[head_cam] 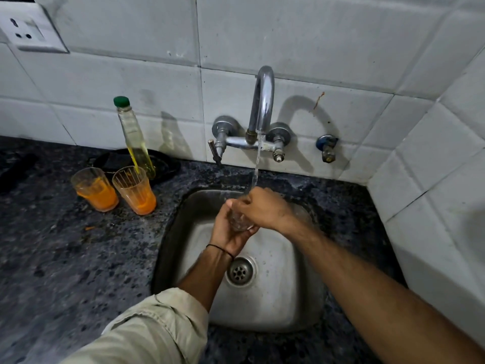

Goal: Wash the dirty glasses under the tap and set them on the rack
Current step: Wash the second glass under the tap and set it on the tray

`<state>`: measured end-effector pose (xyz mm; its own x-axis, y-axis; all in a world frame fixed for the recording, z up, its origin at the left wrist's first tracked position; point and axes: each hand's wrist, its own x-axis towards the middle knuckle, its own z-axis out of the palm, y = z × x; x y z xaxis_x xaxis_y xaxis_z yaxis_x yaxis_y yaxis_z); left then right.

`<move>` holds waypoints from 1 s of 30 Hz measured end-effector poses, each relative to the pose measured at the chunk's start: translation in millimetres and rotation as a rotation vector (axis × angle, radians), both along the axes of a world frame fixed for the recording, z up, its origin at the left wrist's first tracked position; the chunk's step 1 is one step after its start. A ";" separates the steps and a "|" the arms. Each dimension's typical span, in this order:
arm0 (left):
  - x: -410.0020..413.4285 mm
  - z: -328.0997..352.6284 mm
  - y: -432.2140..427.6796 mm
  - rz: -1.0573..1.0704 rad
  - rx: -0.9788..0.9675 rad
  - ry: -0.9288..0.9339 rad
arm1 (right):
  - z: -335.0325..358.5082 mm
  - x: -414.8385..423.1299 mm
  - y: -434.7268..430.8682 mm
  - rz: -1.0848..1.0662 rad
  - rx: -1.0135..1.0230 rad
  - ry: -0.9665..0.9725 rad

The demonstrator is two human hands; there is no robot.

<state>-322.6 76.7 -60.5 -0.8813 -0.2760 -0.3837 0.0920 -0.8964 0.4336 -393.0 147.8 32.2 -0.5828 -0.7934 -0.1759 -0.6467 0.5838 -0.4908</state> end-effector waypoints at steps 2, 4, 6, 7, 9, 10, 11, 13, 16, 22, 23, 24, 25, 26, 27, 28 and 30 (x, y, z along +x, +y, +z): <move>5.4 -5.9 -1.3 0.001 0.075 0.007 | 2.2 -2.8 -1.9 0.055 0.013 -0.039; 10.5 -12.7 -7.6 -0.042 0.118 -0.013 | 10.5 -8.5 3.7 0.306 0.147 -0.041; 12.6 -13.6 -12.2 -0.173 0.132 -0.074 | 19.8 -12.0 9.5 0.488 0.267 0.009; 13.1 -11.2 -12.5 -0.237 0.126 -0.112 | 19.6 -14.0 10.1 0.507 0.293 0.059; 9.0 -12.1 -12.9 -0.257 0.097 -0.163 | 17.6 -13.1 8.6 0.459 0.286 0.089; 6.9 -12.3 -12.8 -0.216 0.071 -0.164 | 14.2 -12.8 7.0 0.409 0.251 0.039; 4.1 -13.6 -12.0 -0.149 0.043 -0.157 | 11.2 -11.1 5.8 0.345 0.214 -0.038; 1.0 -13.7 -9.8 -0.022 -0.022 -0.122 | 7.7 -6.7 3.3 0.209 0.140 -0.156; 3.6 -12.2 -6.0 0.006 -0.001 -0.051 | 2.2 -1.0 -1.2 0.066 0.073 -0.166; 13.3 -16.7 -6.2 -0.190 0.165 -0.114 | 18.6 -0.1 9.1 0.357 0.231 -0.018; 13.5 -13.4 -6.6 -0.226 0.184 -0.130 | 18.7 -0.8 12.0 0.450 0.307 0.084; 12.4 -14.4 -7.6 -0.228 0.176 -0.133 | 18.5 -1.0 14.8 0.495 0.343 0.156; 12.0 -14.4 -8.1 -0.204 0.157 -0.122 | 16.6 -1.2 15.7 0.484 0.324 0.186; 11.6 -14.7 -8.2 -0.162 0.134 -0.104 | 15.6 0.7 15.9 0.435 0.270 0.177; 11.4 -14.4 -7.6 -0.105 0.113 -0.078 | 13.5 3.4 15.3 0.358 0.202 0.106; 11.6 -16.7 -7.3 -0.039 0.092 -0.053 | 11.2 7.5 14.6 0.269 0.127 -0.024; 13.6 -19.7 -5.5 0.047 0.081 0.031 | 5.1 19.2 11.3 0.099 -0.027 -0.302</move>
<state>-309.1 71.2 -80.3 -0.8800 -0.2865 -0.3789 0.1472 -0.9228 0.3561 -373.8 159.0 37.3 -0.4275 -0.8501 -0.3075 -0.5223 0.5099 -0.6836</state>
